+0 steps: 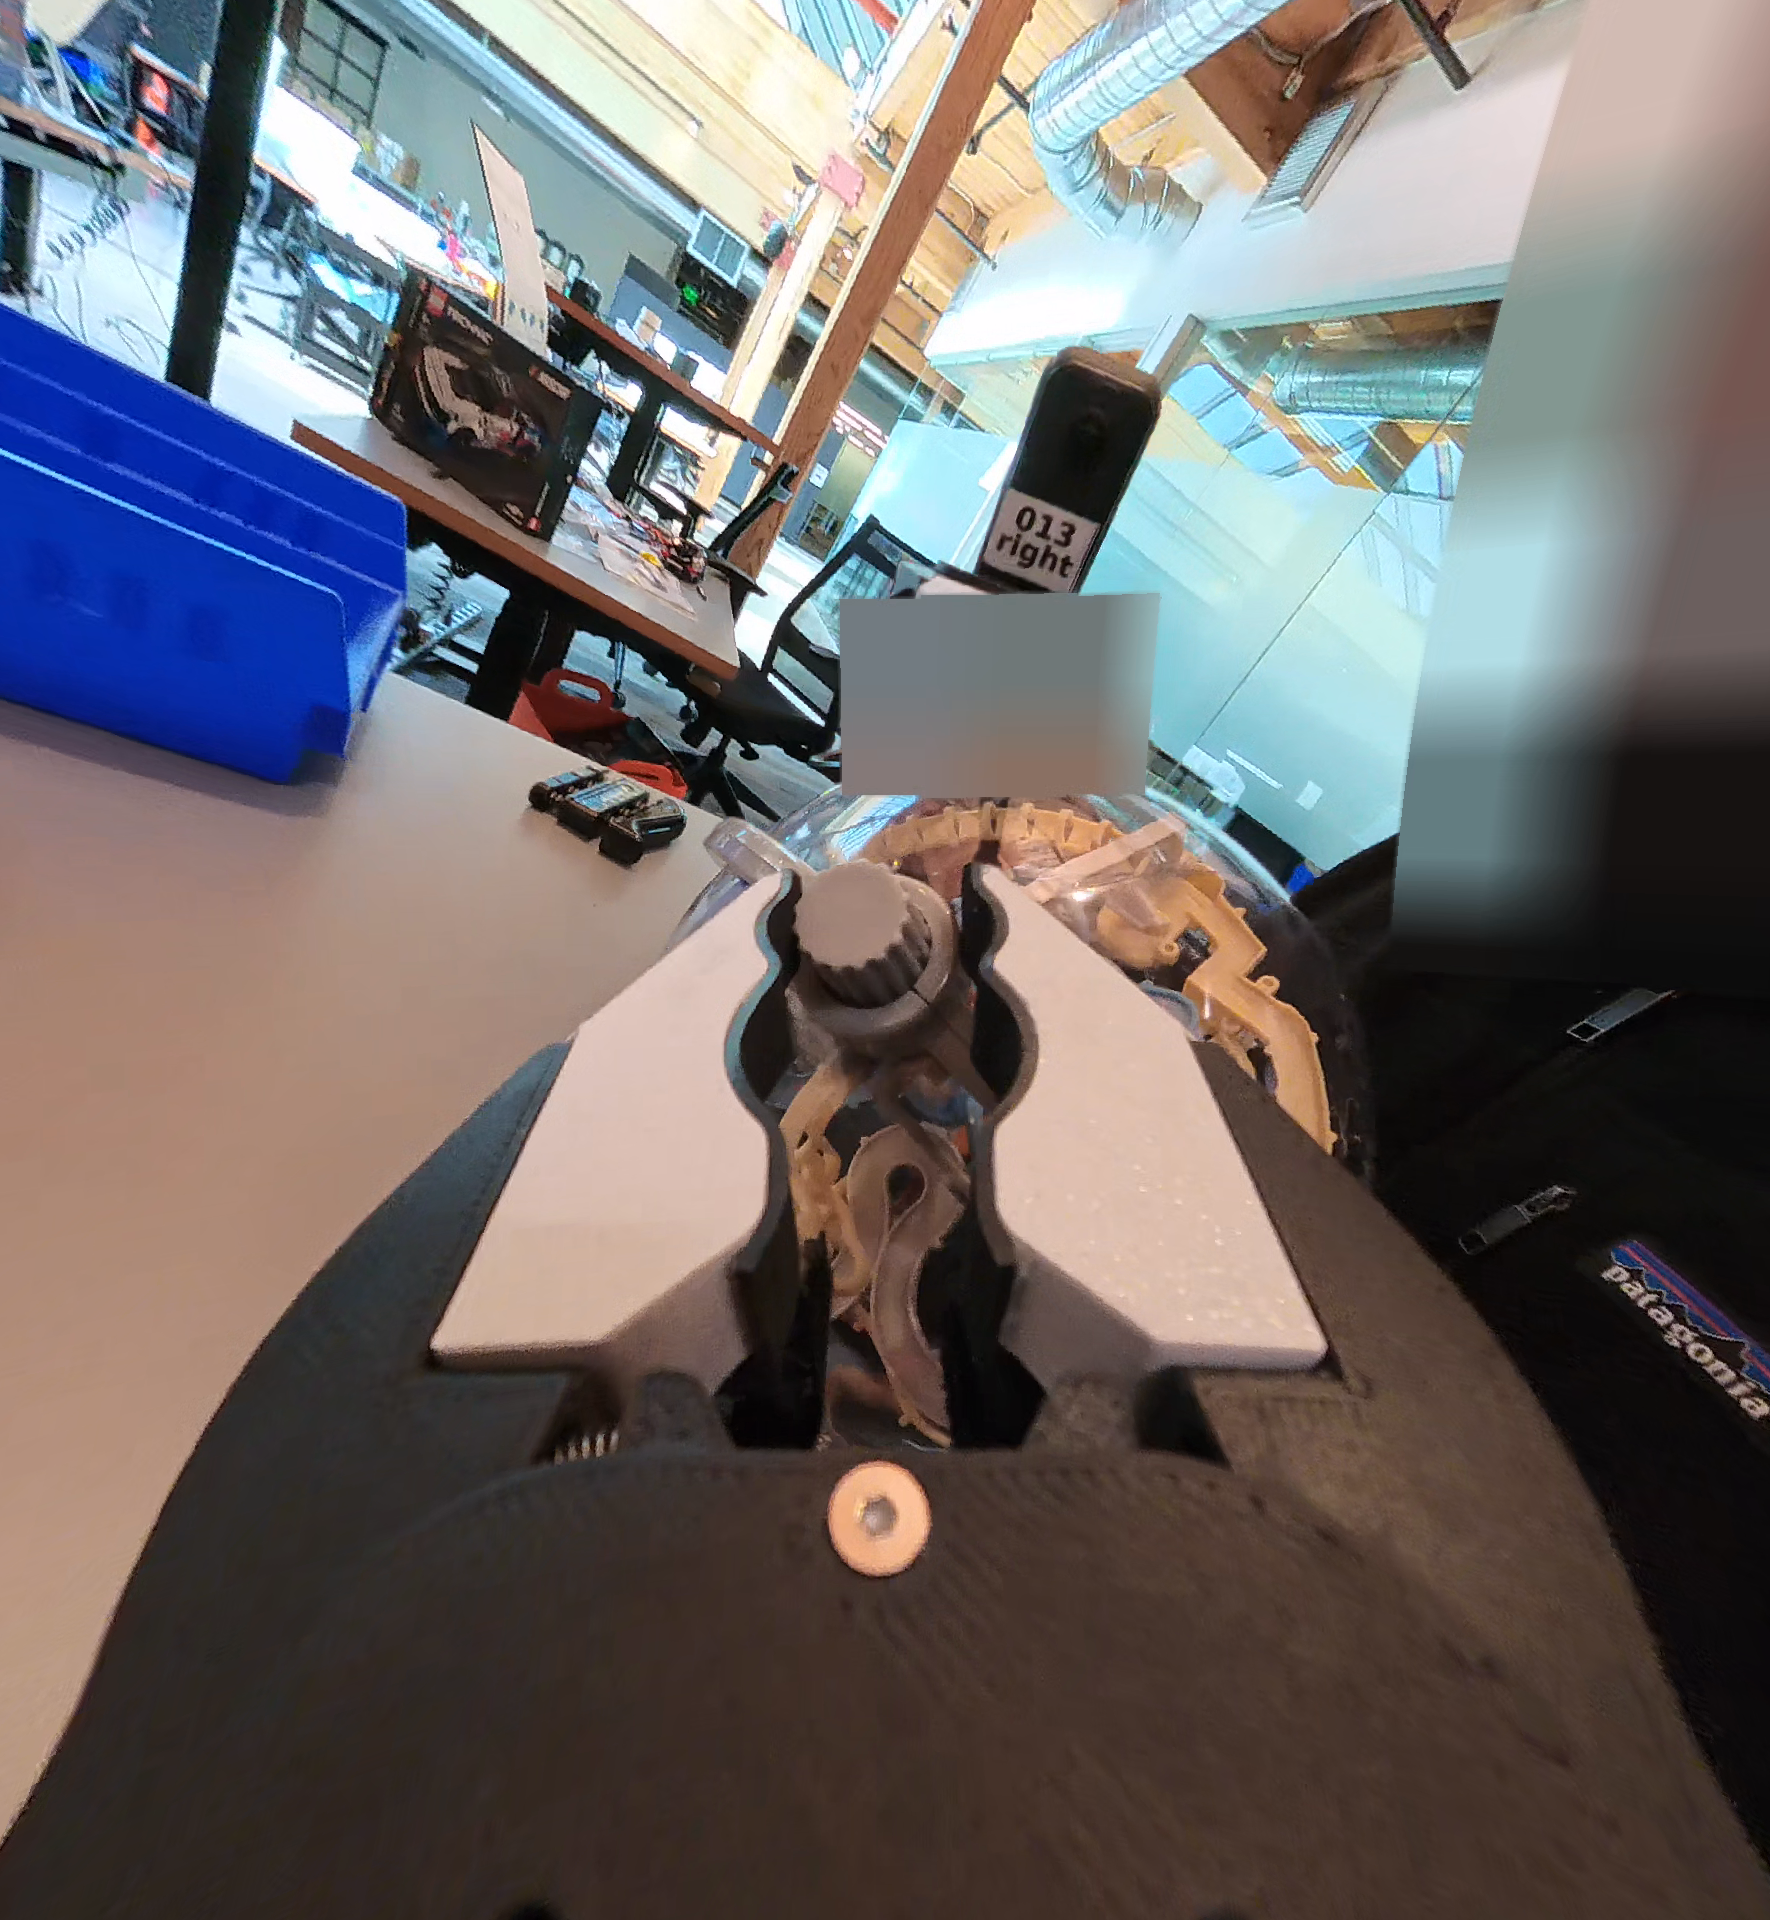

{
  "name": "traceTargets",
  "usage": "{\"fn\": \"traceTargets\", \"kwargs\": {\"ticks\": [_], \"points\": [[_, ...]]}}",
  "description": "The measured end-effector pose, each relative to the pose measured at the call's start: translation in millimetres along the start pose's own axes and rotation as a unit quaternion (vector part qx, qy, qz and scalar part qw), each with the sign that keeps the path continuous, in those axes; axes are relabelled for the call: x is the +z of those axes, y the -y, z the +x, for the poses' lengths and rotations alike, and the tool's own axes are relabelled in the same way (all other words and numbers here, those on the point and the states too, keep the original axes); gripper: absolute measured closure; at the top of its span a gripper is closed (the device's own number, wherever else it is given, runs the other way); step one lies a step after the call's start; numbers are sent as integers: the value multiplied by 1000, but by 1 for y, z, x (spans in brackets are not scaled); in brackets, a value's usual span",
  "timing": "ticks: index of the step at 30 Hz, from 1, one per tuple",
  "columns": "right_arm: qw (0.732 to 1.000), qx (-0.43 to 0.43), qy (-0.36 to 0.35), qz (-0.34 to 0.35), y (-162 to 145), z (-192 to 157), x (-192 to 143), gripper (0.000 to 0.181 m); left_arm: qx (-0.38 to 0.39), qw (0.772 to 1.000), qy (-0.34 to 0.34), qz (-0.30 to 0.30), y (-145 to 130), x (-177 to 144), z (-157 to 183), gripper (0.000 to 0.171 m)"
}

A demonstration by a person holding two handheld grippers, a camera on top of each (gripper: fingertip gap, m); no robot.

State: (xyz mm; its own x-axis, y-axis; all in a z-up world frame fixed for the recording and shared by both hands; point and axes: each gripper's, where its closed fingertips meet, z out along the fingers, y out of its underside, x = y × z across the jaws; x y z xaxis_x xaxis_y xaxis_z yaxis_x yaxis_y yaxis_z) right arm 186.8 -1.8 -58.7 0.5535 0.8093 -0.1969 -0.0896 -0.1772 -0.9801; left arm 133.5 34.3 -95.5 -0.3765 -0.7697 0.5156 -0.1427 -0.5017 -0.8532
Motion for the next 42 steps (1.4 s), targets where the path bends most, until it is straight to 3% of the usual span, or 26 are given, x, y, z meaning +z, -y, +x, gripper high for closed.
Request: {"fn": "traceTargets", "kwargs": {"ticks": [7, 14, 21, 28, 32, 35, 39, 42], "points": [[993, -2, 2, -114, 0, -9, -3, 175, 120, 992, 47, 8, 11, 3, 25, 146], [982, -3, -4, -191, 10, -10, -9, 175, 264, 955, 129, -42, 10, 17, 47, 145], [971, -21, -26, -236, 12, -19, -13, 175, 311, 937, 153, -45, 8, 27, 52, 145], [972, -60, -35, -223, 9, -20, -10, 176, 329, 932, 151, -31, 8, 33, 54, 146], [980, -69, -19, -185, -2, -24, -2, 175, 349, 928, 127, -28, 0, 44, 63, 157], [981, -76, -2, -180, -14, -26, 5, 175, 403, 901, 143, -81, -23, 60, 54, 157], [981, -69, 5, -184, -28, -17, 11, 175, 375, 914, 137, -72, -31, 58, 42, 157], [982, -56, 22, -177, -26, -15, 11, 175, 385, 909, 138, -75, -28, 58, 43, 157]]}}
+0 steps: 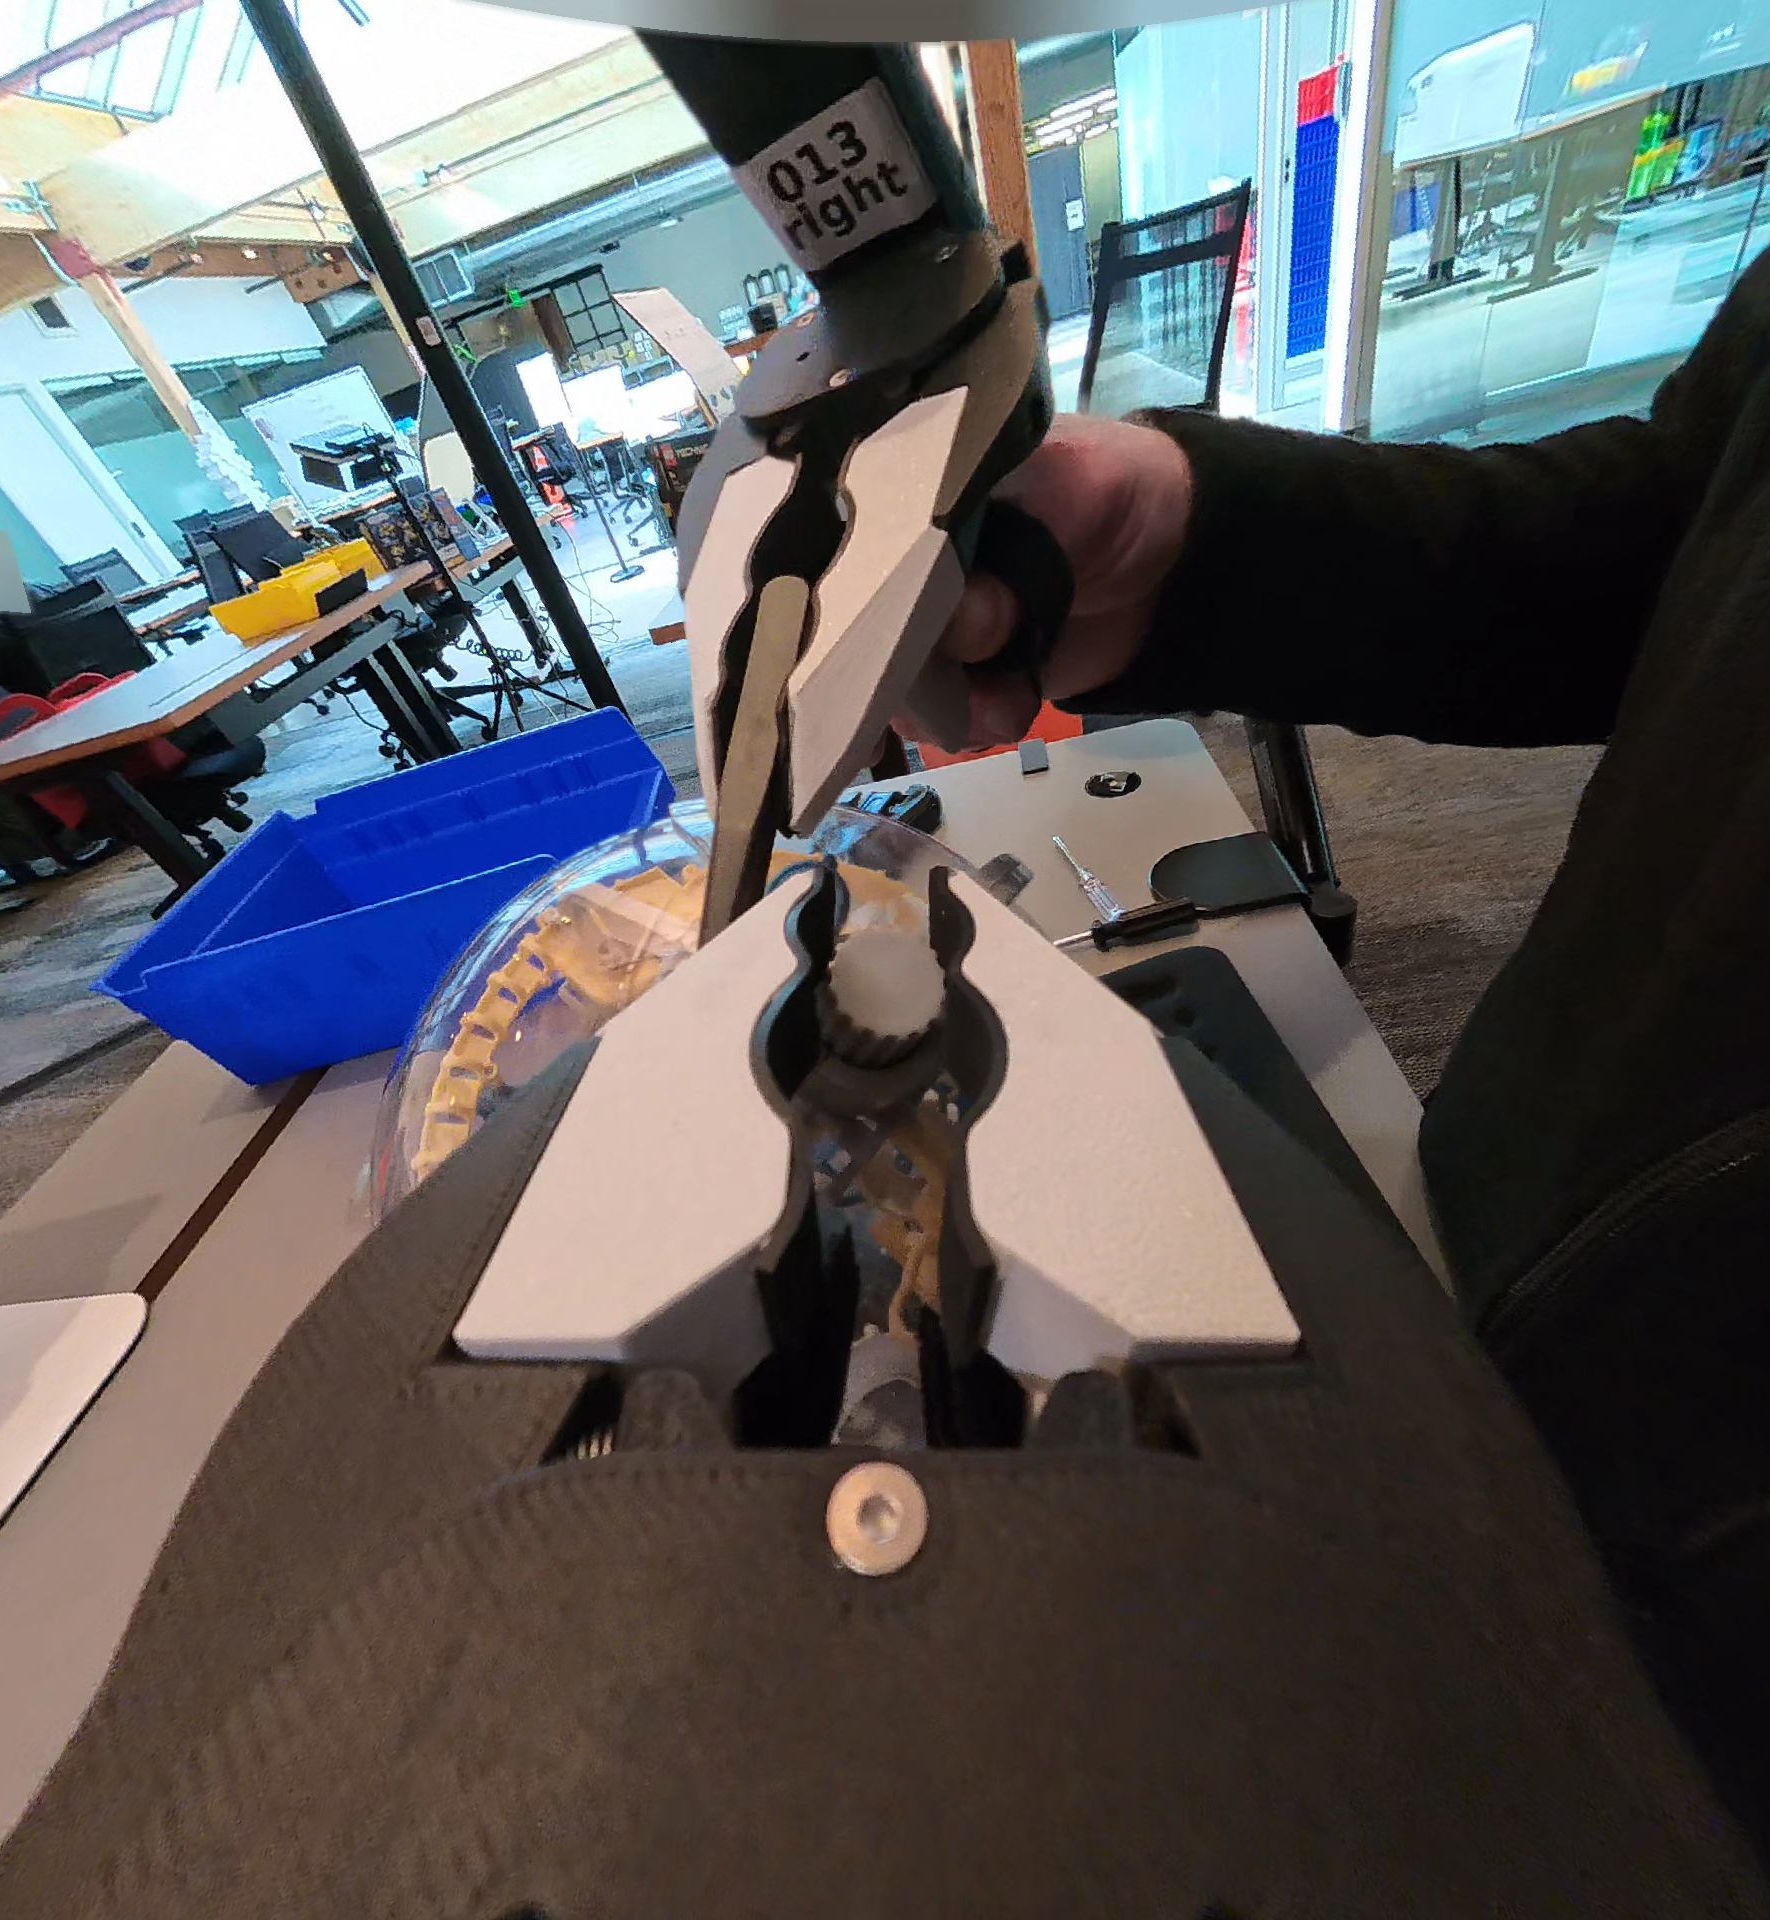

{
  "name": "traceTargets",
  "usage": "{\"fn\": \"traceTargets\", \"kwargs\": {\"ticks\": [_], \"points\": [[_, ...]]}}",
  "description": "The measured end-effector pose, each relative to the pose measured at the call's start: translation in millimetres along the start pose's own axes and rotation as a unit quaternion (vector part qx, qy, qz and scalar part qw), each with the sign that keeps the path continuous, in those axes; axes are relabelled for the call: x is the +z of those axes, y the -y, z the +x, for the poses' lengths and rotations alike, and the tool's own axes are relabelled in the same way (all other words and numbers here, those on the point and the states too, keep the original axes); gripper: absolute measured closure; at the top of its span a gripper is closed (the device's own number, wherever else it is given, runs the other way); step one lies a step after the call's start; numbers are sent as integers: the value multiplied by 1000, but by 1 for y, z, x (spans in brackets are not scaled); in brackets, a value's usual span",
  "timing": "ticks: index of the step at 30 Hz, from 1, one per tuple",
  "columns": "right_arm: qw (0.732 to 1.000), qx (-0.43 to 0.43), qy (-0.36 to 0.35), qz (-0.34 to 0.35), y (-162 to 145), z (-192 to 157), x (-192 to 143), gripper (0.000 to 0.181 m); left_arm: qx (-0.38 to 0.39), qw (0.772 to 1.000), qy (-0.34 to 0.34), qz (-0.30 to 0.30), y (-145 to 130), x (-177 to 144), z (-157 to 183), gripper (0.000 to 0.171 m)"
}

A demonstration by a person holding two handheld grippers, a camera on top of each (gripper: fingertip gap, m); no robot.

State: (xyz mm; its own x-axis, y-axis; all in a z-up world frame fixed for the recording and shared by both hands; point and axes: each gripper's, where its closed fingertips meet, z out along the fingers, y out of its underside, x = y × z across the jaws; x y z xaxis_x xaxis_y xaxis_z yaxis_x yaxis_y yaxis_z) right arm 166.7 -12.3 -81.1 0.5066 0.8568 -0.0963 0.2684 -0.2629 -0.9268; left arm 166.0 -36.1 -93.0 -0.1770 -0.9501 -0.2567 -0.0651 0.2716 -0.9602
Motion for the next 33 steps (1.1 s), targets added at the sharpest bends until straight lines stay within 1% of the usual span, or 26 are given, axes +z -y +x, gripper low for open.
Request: {"fn": "traceTargets", "kwargs": {"ticks": [4, 8, 10, 15, 19, 24, 25, 26, 28, 30, 32, 33], "points": [[1000, -3, 16, -20, 1, 1, 2, 174, 9, 1000, -8, -2, -1, -4, 0, 157], [998, -20, 22, -46, 2, 1, 7, 175, 35, 999, 9, -21, -8, -15, -3, 157], [998, -26, 26, -57, 5, 3, 10, 175, 29, 999, 17, -24, -11, -21, -5, 157], [992, -52, 39, -111, 9, 3, 18, 175, 25, 998, 47, -29, -20, -33, -5, 158], [982, -68, 72, -160, 10, 3, 26, 175, 20, 998, 59, -29, -26, -39, -1, 159], [957, -113, 112, -243, 12, 2, 36, 175, 15, 998, 65, -19, -29, -43, 3, 160], [950, -123, 120, -262, 11, 1, 39, 175, 14, 998, 57, -11, -27, -44, 7, 171], [942, -131, 128, -283, 10, 0, 41, 175, 18, 998, 64, 4, -21, -44, 7, 171], [924, -153, 146, -319, 6, -2, 48, 176, 37, 996, 78, -6, -21, -44, 4, 171], [907, -162, 168, -351, 2, -6, 53, 176, 23, 998, 60, -23, -32, -41, 10, 171], [896, -169, 172, -372, -1, -6, 58, 176, 6, 997, 71, -14, -31, -47, 10, 171], [893, -171, 173, -378, -2, -6, 59, 176, -19, 996, 82, -8, -29, -55, 7, 171]]}}
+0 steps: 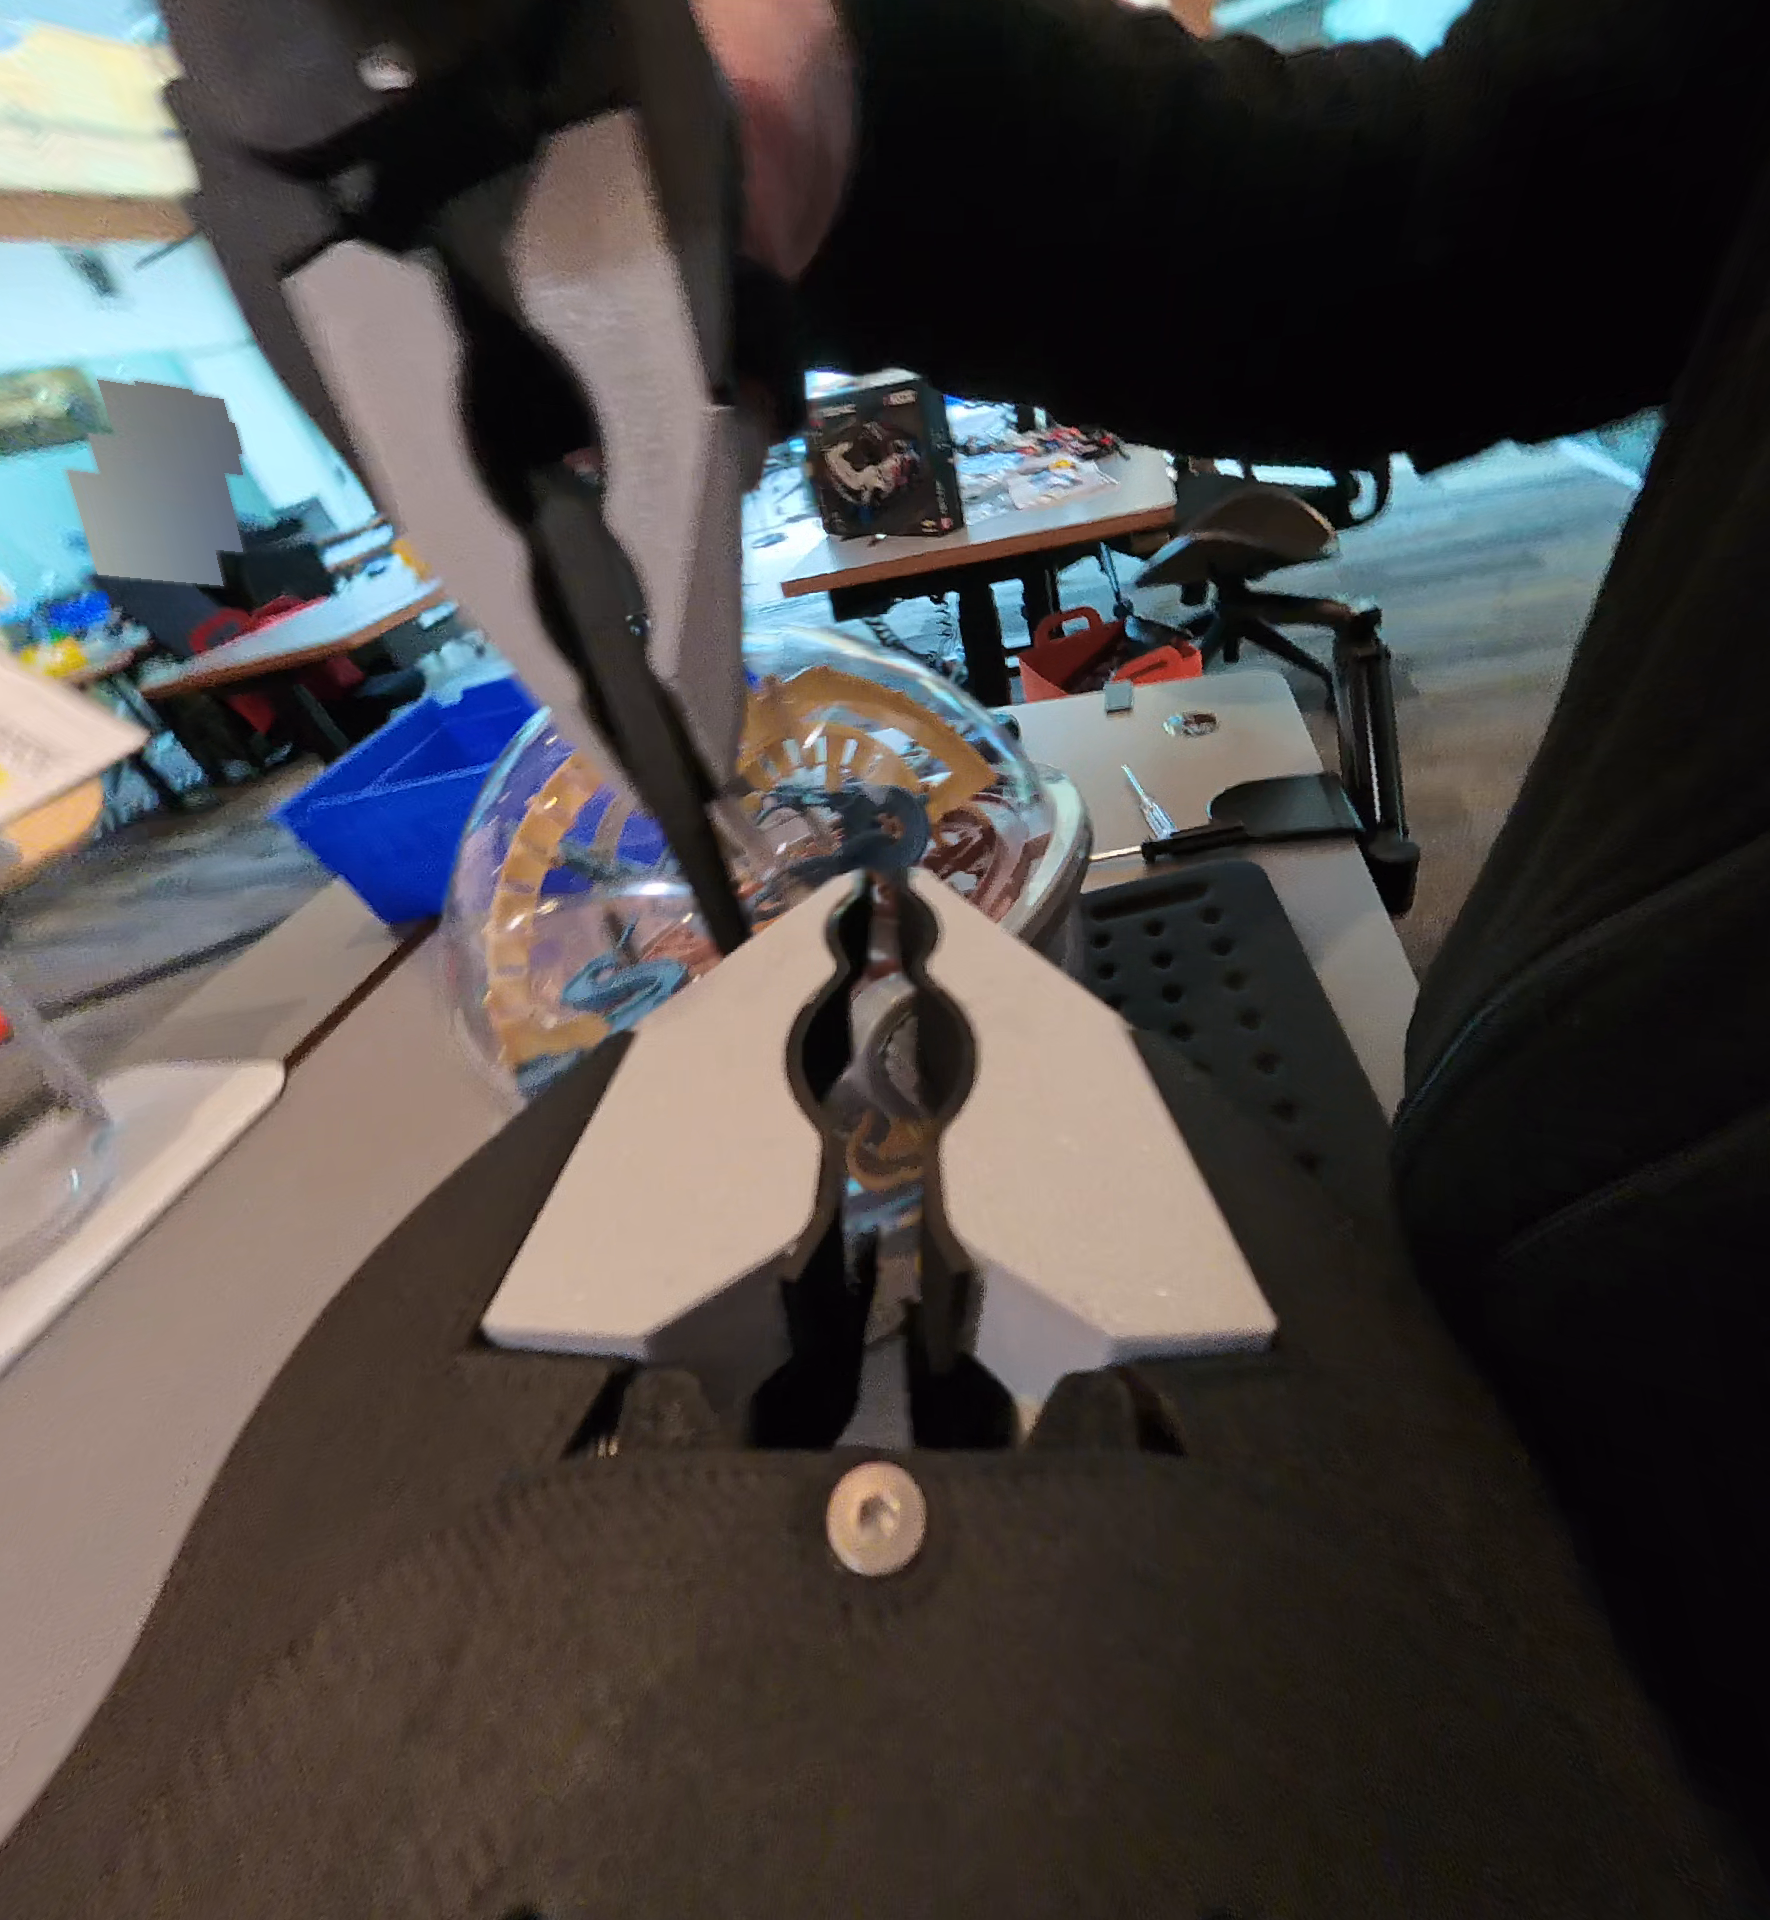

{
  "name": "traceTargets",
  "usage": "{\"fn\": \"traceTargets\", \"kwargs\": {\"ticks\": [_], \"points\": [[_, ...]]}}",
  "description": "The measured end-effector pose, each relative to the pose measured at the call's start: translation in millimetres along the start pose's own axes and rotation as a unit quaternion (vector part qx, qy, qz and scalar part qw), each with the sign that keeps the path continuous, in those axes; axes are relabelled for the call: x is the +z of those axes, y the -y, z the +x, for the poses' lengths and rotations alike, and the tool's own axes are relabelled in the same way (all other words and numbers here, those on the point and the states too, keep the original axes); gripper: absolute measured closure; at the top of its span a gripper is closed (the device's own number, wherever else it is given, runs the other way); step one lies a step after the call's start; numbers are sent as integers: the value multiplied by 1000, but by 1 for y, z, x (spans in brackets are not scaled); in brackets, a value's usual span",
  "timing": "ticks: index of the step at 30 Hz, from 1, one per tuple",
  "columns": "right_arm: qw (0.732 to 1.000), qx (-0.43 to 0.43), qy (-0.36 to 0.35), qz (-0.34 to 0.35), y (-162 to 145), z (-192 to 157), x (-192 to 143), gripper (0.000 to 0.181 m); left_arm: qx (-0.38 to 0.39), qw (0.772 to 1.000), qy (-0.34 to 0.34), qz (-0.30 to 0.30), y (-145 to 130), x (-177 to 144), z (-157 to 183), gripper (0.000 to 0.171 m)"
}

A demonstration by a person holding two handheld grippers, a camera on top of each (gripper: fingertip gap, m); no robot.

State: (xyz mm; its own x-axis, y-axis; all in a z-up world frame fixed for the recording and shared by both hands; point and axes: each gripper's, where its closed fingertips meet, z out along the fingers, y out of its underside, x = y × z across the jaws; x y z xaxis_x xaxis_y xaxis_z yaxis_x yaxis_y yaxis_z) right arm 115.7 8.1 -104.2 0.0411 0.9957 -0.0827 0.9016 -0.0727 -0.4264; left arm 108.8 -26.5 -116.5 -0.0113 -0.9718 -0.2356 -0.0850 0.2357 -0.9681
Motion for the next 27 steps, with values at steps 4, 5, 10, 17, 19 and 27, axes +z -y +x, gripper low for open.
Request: {"fn": "traceTargets", "kwargs": {"ticks": [4, 5, 10, 17, 19, 27], "points": [[1000, 17, 1, 17, 0, 3, 0, 175, -151, 986, 33, -67, -34, -16, -8, 132], [999, 22, 3, 22, -1, 3, 1, 175, -192, 979, 29, -67, -38, -14, -4, 127], [999, 29, -18, 22, -1, 4, 0, 175, -359, 931, -13, -59, -46, -5, 16, 121], [999, 34, -27, 5, -4, 2, 1, 176, -397, 916, 12, -59, -51, 11, 8, 142], [999, 34, -27, -8, -9, 1, 3, 176, -398, 916, 8, -56, -54, 16, 12, 143], [998, 33, -32, -37, -17, 4, -5, 176, -314, 947, 31, -52, -49, 25, 4, 144]]}}
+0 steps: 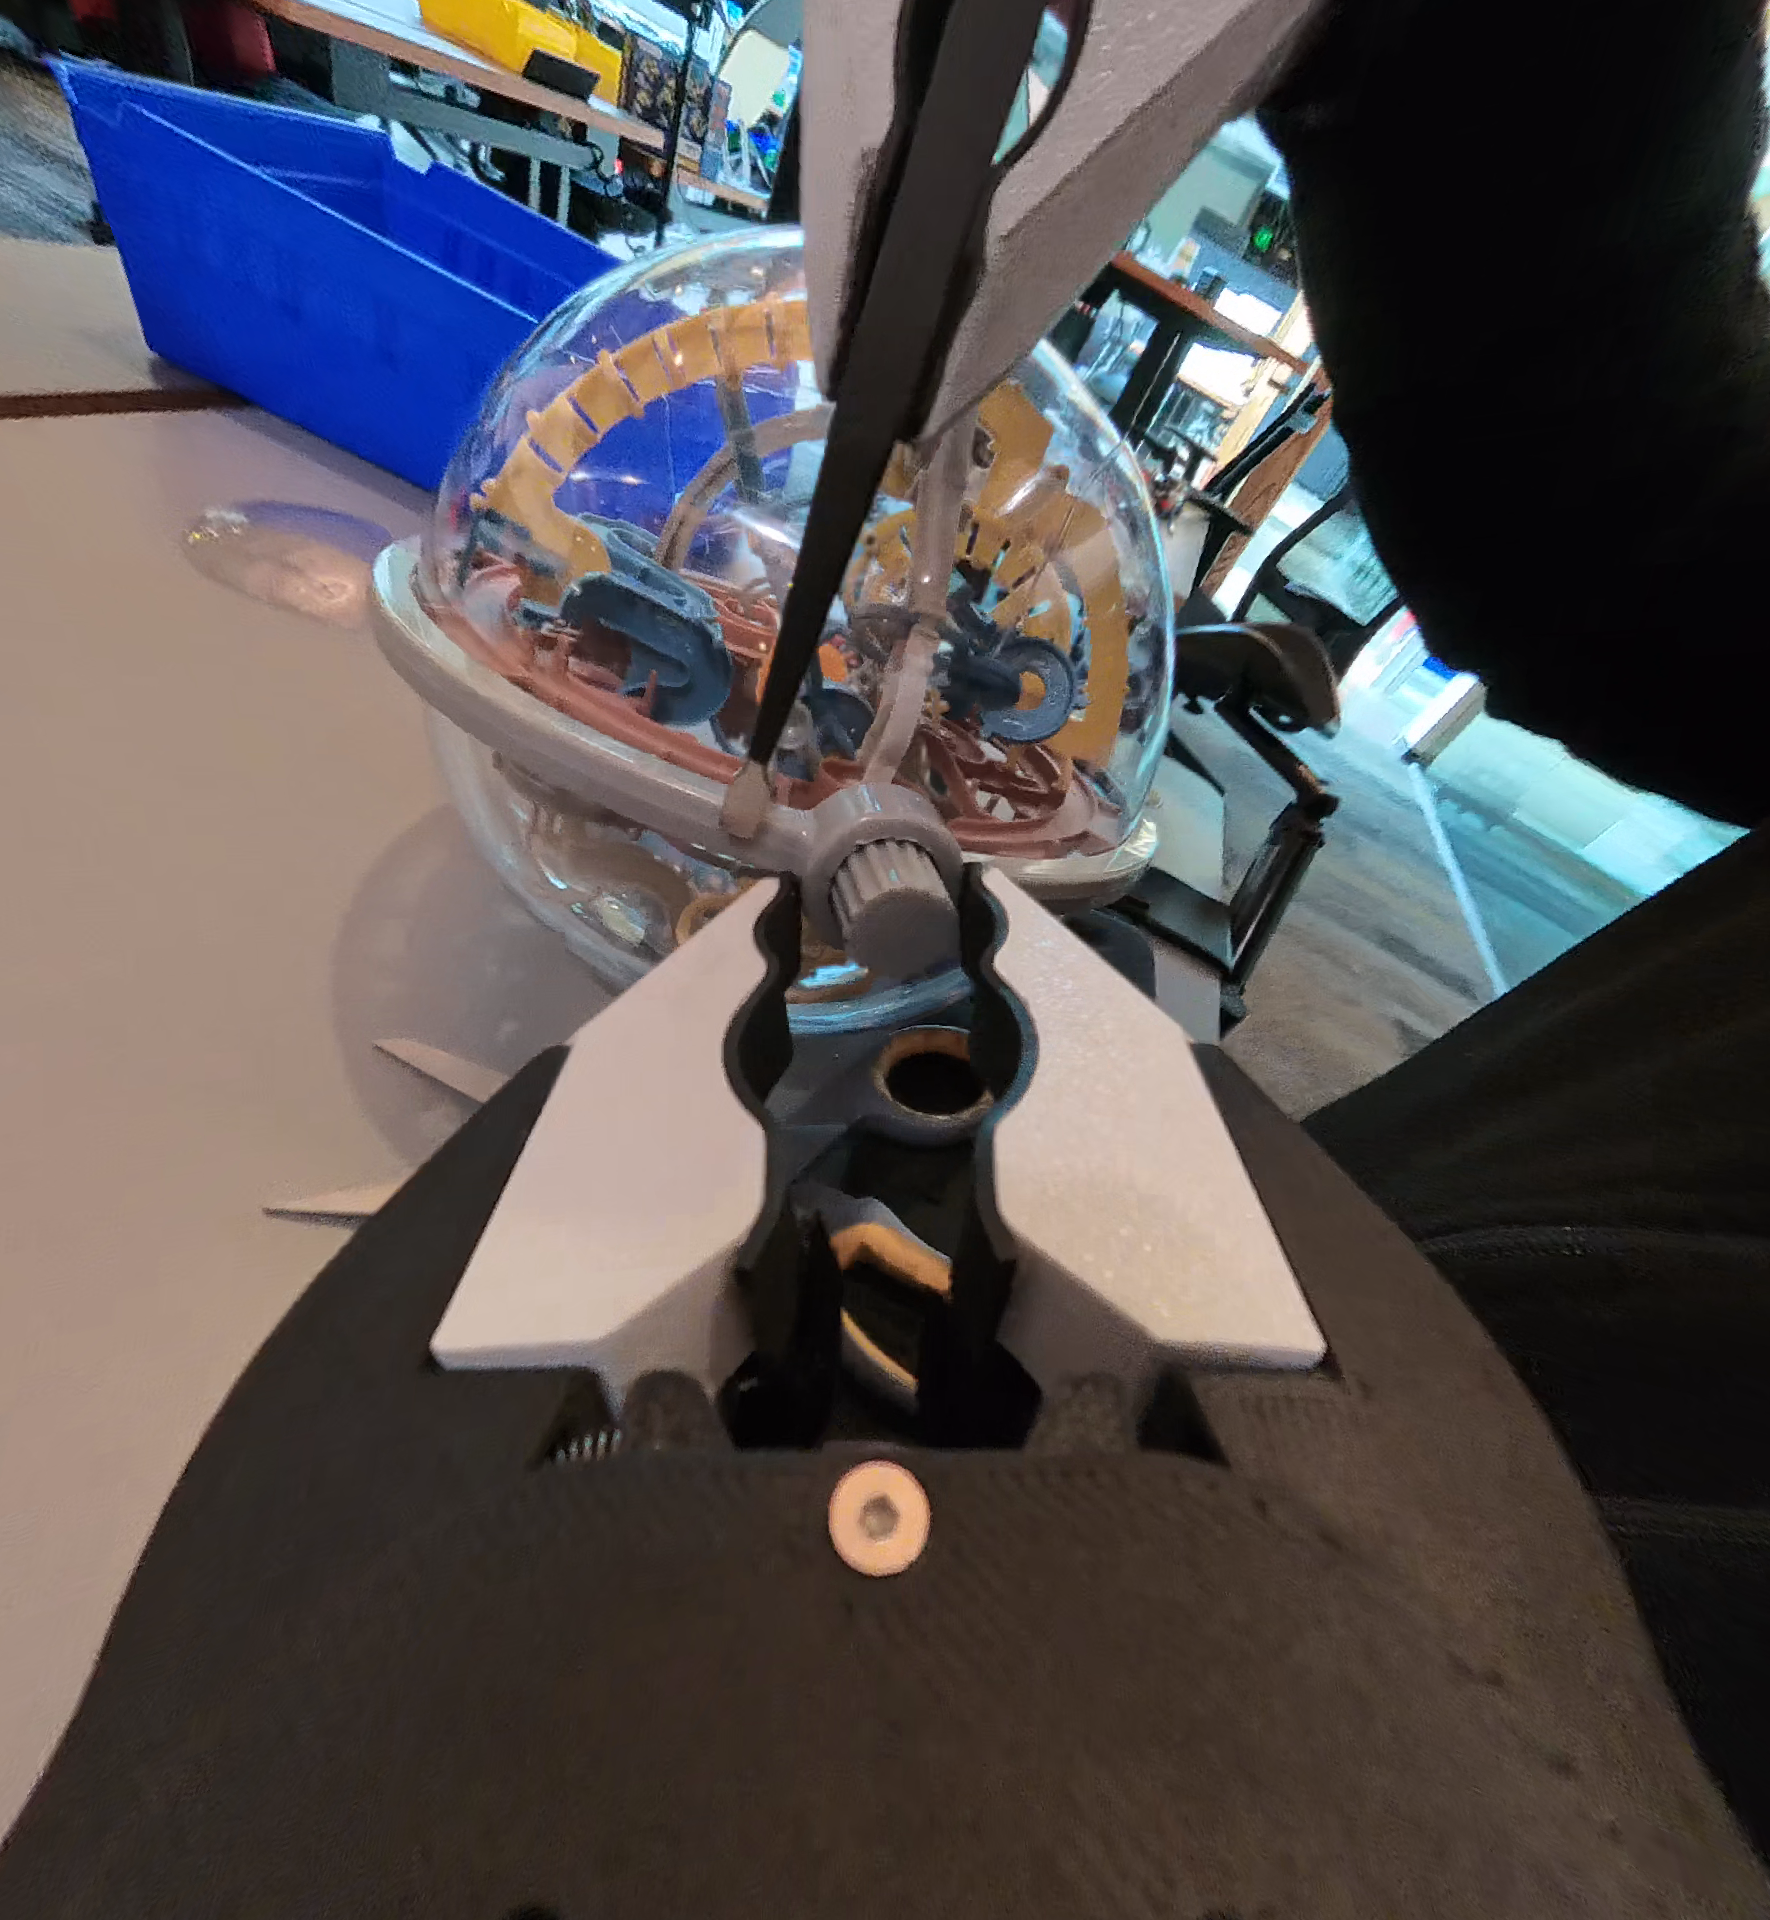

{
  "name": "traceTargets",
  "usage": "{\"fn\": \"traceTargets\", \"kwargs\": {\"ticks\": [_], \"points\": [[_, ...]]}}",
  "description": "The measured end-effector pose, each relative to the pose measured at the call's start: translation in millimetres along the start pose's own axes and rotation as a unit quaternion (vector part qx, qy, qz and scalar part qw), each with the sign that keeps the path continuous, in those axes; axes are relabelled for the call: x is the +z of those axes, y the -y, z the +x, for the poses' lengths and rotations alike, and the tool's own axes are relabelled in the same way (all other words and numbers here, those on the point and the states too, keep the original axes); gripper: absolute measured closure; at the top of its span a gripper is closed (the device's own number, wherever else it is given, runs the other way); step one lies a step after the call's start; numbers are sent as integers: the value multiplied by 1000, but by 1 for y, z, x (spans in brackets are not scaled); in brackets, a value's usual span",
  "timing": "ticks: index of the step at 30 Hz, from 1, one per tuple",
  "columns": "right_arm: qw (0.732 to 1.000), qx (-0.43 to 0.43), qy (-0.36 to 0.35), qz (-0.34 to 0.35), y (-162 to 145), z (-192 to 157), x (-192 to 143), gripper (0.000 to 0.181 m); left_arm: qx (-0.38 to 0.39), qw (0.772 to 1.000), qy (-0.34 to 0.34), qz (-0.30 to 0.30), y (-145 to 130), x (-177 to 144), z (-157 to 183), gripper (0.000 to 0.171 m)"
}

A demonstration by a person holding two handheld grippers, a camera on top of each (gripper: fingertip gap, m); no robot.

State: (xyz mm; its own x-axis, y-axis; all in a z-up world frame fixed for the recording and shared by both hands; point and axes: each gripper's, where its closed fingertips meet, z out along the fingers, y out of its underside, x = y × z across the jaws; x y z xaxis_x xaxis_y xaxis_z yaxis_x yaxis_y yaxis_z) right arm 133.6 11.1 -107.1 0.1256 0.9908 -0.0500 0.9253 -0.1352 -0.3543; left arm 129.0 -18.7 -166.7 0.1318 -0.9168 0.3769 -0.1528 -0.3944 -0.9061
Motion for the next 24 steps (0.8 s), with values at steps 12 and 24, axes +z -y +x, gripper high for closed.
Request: {"fn": "traceTargets", "kwargs": {"ticks": [12, 24], "points": [[999, 5, 43, -7, -6, 11, 2, 176, 44, 999, 12, -16, -1, 5, -7, 145], [984, 50, 27, 167, -10, 9, -4, 176, 71, 997, 9, -12, 2, 8, -4, 144]]}}
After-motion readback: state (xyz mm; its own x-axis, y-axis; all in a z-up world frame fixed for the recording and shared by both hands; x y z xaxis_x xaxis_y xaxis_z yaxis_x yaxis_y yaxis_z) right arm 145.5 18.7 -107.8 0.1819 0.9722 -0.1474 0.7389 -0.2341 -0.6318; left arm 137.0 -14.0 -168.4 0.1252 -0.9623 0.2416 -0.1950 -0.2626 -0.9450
